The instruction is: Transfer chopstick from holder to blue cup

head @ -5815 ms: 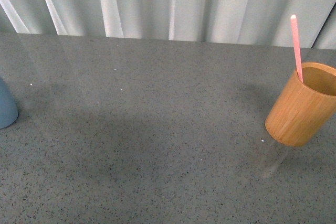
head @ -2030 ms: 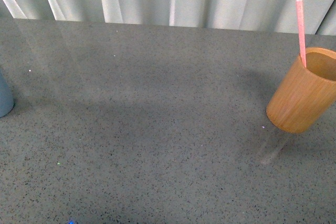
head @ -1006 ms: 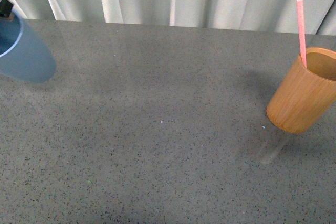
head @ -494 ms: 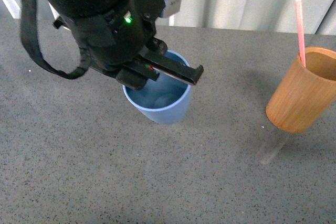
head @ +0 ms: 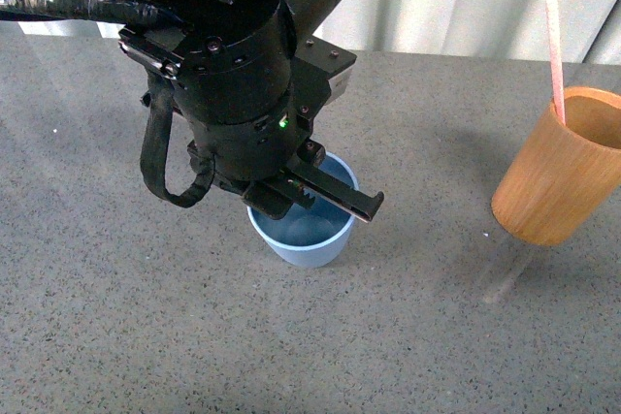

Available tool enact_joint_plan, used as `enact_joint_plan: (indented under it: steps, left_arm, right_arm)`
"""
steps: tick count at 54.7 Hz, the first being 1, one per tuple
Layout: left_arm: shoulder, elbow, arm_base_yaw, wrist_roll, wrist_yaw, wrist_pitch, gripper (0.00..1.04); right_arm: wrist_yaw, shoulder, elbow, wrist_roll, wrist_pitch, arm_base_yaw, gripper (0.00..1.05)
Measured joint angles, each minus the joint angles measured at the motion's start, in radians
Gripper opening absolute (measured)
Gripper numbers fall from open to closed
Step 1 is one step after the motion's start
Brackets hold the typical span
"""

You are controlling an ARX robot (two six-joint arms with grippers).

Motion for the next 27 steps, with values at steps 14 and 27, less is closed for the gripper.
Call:
enact_joint_plan:
  steps: [14, 27]
  left_arm:
    - [0.0, 0.001, 0.006, -0.005, -0.005, 0.015, 0.12]
    - [0.0, 0.001, 0.006, -0.005, -0.002, 0.016, 0.44]
  right_arm:
    - [0.0, 0.0, 0.0, 0.0, 0.0, 0.0, 0.95]
    - [0.0, 0.0, 0.0, 0.0, 0.0, 0.0, 0.95]
